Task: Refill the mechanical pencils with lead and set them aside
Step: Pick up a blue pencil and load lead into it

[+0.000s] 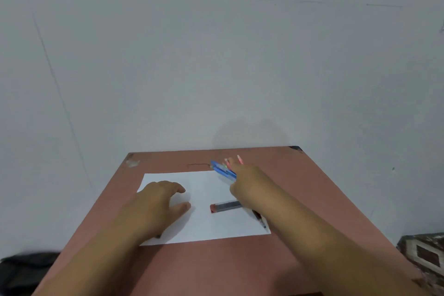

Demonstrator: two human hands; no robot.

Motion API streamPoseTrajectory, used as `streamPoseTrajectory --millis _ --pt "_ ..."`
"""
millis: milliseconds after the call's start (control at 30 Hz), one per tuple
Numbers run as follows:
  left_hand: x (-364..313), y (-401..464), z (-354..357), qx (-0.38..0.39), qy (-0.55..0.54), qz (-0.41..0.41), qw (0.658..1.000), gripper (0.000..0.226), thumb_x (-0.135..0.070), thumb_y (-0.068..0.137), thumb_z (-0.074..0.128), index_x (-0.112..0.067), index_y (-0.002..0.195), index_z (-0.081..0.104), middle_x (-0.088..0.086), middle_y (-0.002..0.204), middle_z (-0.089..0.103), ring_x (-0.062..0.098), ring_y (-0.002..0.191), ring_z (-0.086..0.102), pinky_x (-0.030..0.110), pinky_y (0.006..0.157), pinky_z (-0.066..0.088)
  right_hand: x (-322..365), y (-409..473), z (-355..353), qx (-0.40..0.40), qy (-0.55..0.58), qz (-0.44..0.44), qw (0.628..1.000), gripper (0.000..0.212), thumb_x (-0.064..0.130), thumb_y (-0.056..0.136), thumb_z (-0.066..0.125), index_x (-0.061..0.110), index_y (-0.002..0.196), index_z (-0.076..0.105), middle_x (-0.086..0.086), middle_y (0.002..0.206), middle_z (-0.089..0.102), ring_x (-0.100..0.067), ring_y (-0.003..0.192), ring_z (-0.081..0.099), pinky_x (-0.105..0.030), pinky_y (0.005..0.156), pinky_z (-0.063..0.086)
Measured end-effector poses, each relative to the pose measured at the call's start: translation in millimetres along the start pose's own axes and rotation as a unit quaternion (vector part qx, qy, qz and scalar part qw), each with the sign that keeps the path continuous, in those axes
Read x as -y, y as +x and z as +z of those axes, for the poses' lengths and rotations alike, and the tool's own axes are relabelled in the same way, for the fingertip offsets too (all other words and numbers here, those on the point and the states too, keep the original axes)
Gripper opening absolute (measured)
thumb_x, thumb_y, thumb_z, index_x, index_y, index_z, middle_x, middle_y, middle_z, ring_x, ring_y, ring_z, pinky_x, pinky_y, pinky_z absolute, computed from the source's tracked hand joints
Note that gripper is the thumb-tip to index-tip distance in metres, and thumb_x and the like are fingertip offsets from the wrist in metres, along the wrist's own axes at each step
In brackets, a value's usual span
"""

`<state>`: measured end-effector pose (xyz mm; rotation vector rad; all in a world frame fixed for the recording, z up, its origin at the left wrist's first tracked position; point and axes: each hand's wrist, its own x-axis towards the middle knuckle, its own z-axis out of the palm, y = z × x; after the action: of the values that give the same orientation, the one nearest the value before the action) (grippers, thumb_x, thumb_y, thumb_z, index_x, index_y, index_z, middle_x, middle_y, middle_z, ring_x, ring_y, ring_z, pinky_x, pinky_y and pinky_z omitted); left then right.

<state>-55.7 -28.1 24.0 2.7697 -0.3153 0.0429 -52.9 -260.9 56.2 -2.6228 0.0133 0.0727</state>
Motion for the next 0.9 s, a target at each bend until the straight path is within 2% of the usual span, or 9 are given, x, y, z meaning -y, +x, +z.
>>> streamPoseTrajectory --millis 133,200,267,367,433,500,633,767,900 --pt "19.5 -4.2 -1.5 -0.020 0.022 -0.012 0.999 0.046 -0.062 0.093 0.053 -0.042 0.134 0.052 -0.022 0.139 0.051 0.001 0.115 0.052 0.027 0.094 0.046 47.1 11.7 27.7 0.010 0.008 -0.010 1.000 0.075 -0.002 0.091 0.046 0.031 0.156 0.029 -0.010 0.145 0.045 -0.029 0.095 0.065 -0.033 0.069 0.055" --pt "26.5 -5.1 -0.5 -0.019 0.016 -0.022 0.999 0.048 -0.061 0.092 0.054 -0.041 0.136 0.051 -0.021 0.139 0.051 0.003 0.121 0.051 0.026 0.096 0.044 67.0 21.2 44.8 0.013 -0.008 0.002 1.000 0.073 0.000 0.091 0.052 0.026 0.155 0.030 -0.011 0.146 0.043 -0.031 0.108 0.061 -0.035 0.082 0.053" --pt "31.4 -5.8 1.0 -0.018 0.009 -0.033 0.999 0.049 -0.060 0.092 0.055 -0.040 0.137 0.050 -0.020 0.140 0.050 0.005 0.123 0.051 0.026 0.096 0.043 79.6 24.8 61.2 0.013 -0.015 0.018 1.000 0.070 0.003 0.092 0.054 0.023 0.155 0.032 -0.011 0.151 0.037 -0.033 0.124 0.055 -0.037 0.095 0.050" --pt "37.0 -7.7 1.1 -0.018 -0.001 -0.038 0.999 0.045 -0.058 0.091 0.055 -0.040 0.133 0.053 -0.022 0.136 0.052 0.004 0.122 0.052 0.025 0.094 0.043 86.0 21.5 81.9 -0.013 -0.023 0.013 1.000 0.048 0.010 0.095 0.049 0.013 0.143 0.043 -0.016 0.135 0.046 -0.036 0.117 0.053 -0.040 0.086 0.044" --pt "40.2 -7.9 1.2 -0.011 -0.023 -0.036 0.999 0.035 -0.058 0.087 0.054 -0.041 0.117 0.059 -0.022 0.118 0.062 0.003 0.111 0.058 0.027 0.093 0.048 86.2 22.1 89.2 -0.025 -0.037 0.024 0.999 0.041 0.013 0.097 0.047 0.011 0.138 0.046 -0.017 0.133 0.046 -0.036 0.120 0.049 -0.042 0.087 0.040" --pt "44.0 -9.0 0.9 -0.004 -0.044 -0.034 0.998 0.034 -0.059 0.083 0.052 -0.039 0.110 0.060 -0.020 0.106 0.066 0.003 0.106 0.060 0.028 0.092 0.051 89.2 27.4 93.4 -0.022 -0.084 0.056 0.995 0.048 0.018 0.097 0.052 0.017 0.144 0.042 -0.012 0.137 0.042 -0.032 0.124 0.044 -0.041 0.095 0.041" --pt "47.3 -12.1 0.5 -0.025 -0.036 -0.017 0.999 0.044 -0.054 0.092 0.057 -0.037 0.132 0.055 -0.023 0.130 0.055 0.000 0.120 0.049 0.023 0.097 0.042 89.3 32.0 99.5 -0.031 -0.129 0.070 0.989 0.051 0.034 0.098 0.051 0.023 0.147 0.041 -0.009 0.138 0.041 -0.029 0.123 0.041 -0.041 0.097 0.038" --pt "54.5 -17.9 4.2 -0.046 -0.025 0.003 0.999 0.046 -0.059 0.091 0.056 -0.037 0.132 0.056 -0.024 0.132 0.054 -0.001 0.124 0.044 0.023 0.102 0.040 80.8 25.0 98.9 -0.044 -0.151 0.039 0.987 0.060 0.060 0.099 0.042 0.024 0.147 0.037 -0.010 0.139 0.041 -0.031 0.125 0.040 -0.046 0.099 0.036" --pt "55.4 -32.1 6.4 -0.101 0.031 0.011 0.994 0.050 -0.067 0.091 0.050 -0.039 0.131 0.056 -0.023 0.130 0.050 0.002 0.123 0.042 0.022 0.098 0.039 73.9 12.7 89.4 -0.057 -0.093 -0.018 0.994 0.061 0.063 0.100 0.038 0.029 0.150 0.034 -0.008 0.140 0.040 -0.030 0.126 0.041 -0.042 0.100 0.041"
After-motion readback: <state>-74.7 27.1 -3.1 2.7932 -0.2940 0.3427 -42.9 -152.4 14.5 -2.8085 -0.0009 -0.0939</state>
